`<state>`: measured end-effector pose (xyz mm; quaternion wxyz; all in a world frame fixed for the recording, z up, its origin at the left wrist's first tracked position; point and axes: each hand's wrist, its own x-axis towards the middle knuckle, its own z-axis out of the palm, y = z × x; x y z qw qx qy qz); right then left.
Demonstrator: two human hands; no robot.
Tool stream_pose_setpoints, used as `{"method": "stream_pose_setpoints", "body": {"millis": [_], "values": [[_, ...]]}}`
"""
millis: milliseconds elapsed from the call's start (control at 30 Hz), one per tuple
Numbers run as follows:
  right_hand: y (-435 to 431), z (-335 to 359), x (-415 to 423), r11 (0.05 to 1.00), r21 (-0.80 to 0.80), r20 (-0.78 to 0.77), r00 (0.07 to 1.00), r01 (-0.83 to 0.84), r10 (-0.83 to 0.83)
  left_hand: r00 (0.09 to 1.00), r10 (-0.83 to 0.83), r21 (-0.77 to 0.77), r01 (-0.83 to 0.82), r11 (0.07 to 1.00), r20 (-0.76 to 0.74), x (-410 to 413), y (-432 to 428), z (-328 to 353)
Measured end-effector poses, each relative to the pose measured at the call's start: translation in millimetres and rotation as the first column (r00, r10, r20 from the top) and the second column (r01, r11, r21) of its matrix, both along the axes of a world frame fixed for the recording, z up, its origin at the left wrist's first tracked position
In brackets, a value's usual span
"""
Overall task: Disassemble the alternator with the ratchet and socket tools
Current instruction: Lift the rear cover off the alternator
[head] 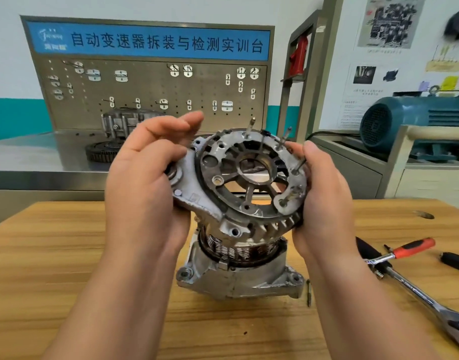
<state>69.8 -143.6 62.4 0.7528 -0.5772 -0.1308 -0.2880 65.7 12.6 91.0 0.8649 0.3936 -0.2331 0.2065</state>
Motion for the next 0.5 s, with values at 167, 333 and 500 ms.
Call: {"method": "stream_pose_setpoints", "body": {"millis": [167, 333, 500], "values": [[6, 0, -8, 0.986, -0.040, 0.075, 0.984, 0.163, -0.160, 0.966, 0.102, 0.312, -0.023, 0.950, -0.238, 6, 21, -1], [9, -6, -10, 0.968, -0.125, 0.266, 0.947, 0.218, -0.179, 0.875, -0.069, 0.487, 0.330, 0.809, -0.479, 3, 44, -25], [23, -16, -6, 0.956, -0.280, 0.263, 0.965, 0.085, -0.008, 0.926, 0.015, 0.395, 0.146, 0.907, -0.378, -2, 69, -41]]}}
